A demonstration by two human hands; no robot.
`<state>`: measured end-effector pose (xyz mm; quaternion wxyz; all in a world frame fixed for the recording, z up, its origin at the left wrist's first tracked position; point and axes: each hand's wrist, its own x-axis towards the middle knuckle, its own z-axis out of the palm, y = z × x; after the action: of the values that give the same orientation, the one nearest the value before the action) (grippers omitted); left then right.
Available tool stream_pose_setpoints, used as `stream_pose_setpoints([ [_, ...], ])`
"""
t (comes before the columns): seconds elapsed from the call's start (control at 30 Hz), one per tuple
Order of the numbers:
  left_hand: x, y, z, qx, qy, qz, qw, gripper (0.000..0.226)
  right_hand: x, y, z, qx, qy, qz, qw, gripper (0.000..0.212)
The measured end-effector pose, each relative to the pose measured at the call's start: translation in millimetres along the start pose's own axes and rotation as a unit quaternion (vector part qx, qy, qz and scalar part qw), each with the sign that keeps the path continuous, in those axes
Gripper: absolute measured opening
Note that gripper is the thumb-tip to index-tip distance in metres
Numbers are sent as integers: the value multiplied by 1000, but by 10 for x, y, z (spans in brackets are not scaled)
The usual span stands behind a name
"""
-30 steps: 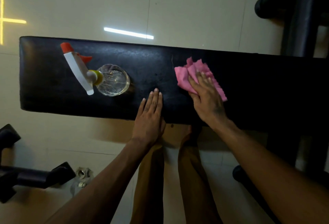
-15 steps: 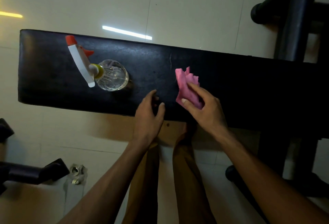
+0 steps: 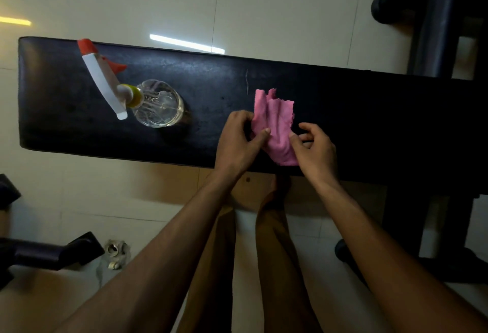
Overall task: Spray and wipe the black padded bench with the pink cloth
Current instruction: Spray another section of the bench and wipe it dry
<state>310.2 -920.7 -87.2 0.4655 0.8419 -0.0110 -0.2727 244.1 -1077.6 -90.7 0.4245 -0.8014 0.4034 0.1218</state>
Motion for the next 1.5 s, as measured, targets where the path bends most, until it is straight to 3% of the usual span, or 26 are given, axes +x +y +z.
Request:
stream_pose_setpoints([
  [0.2, 24, 82, -18, 77, 28, 29, 996, 32, -22, -33, 77, 21, 2, -10, 1000, 44],
  [0.3, 26, -8, -98, 126, 75, -23, 989, 36, -125, -31, 116, -40, 18, -87, 995, 47],
  [0.43, -80, -188, -225, 173, 55, -105, 978, 47, -248, 25, 180, -134, -7, -170, 976, 51],
  [0.67, -103, -209, -179, 136, 75, -54, 986, 56, -258, 40, 222, -138, -12, -148, 979, 38],
  [0.8, -64, -201, -139, 173, 86, 31, 981, 62, -211, -40, 201, -120, 3, -144, 982, 43],
  [0.93, -37, -281, -182, 173, 74, 7, 982, 67, -198, -70, 203, -169, 0, -170, 971, 49],
  [1.17, -224, -375, -384, 192, 69, 54, 978, 50, -228, -164, 246, -175, -9, -192, 966, 45],
  [1.33, -495, -602, -632, 174, 80, 26, 981, 19, -303, -308, 355, -168, -13, -206, 964, 41],
  [1.5, -599, -767, -926, 114, 155, -45, 980, 19, -348, -440, 528, -150, 0, -214, 965, 41],
])
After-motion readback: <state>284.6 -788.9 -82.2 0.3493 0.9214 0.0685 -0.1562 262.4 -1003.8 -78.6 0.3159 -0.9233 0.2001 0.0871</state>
